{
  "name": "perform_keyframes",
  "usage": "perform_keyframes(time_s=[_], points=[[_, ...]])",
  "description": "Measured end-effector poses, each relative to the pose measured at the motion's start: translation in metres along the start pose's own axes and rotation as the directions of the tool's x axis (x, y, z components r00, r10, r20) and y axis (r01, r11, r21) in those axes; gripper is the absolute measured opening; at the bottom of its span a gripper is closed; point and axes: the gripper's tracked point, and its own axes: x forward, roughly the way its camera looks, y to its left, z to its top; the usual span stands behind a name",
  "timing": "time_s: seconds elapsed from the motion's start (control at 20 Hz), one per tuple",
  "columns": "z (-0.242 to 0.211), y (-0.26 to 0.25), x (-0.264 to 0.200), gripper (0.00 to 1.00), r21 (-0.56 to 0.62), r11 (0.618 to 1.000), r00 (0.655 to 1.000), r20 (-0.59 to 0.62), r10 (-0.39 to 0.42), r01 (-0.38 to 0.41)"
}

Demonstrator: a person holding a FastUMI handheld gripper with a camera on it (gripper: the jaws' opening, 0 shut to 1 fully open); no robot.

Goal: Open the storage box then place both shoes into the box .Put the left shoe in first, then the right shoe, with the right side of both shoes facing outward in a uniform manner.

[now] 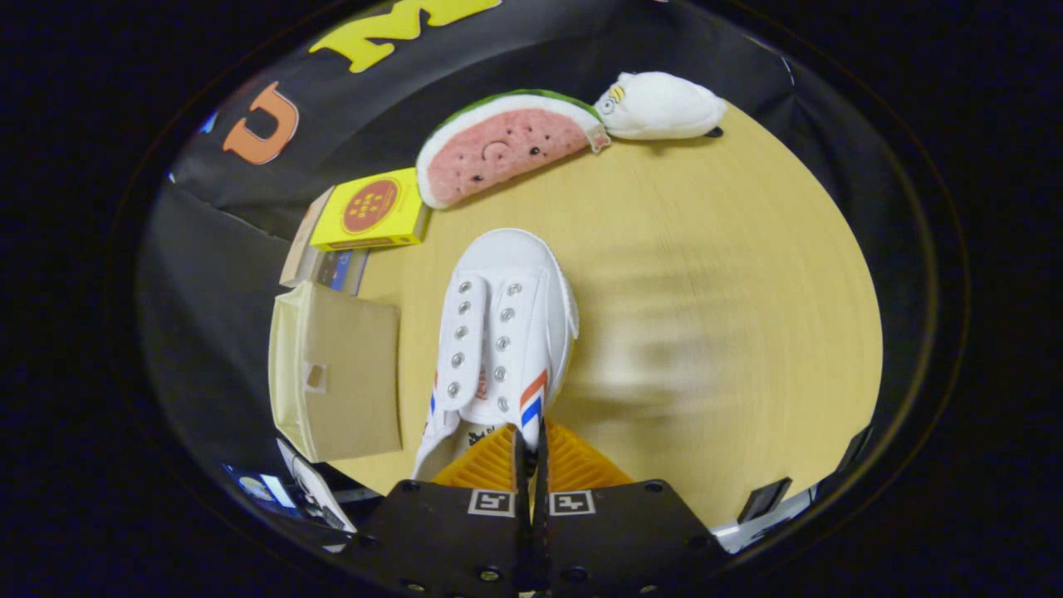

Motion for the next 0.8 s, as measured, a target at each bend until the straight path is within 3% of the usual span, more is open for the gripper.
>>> perform_keyframes(time_s=[0.3, 0.55, 0.8], points=[[-0.003, 0.110, -0.034, 0.00, -0.108, 0.990, 0.994, 0.050, 0.102, -0.096], [-0.017, 0.206, -0.031, 0.00, -0.166, 0.976, 0.986, 0.054, 0.155, -0.144], [-0.033, 0.271, 0.004, 0.00, -0.145, 0.985, 0.991, 0.075, 0.107, -0.096]])
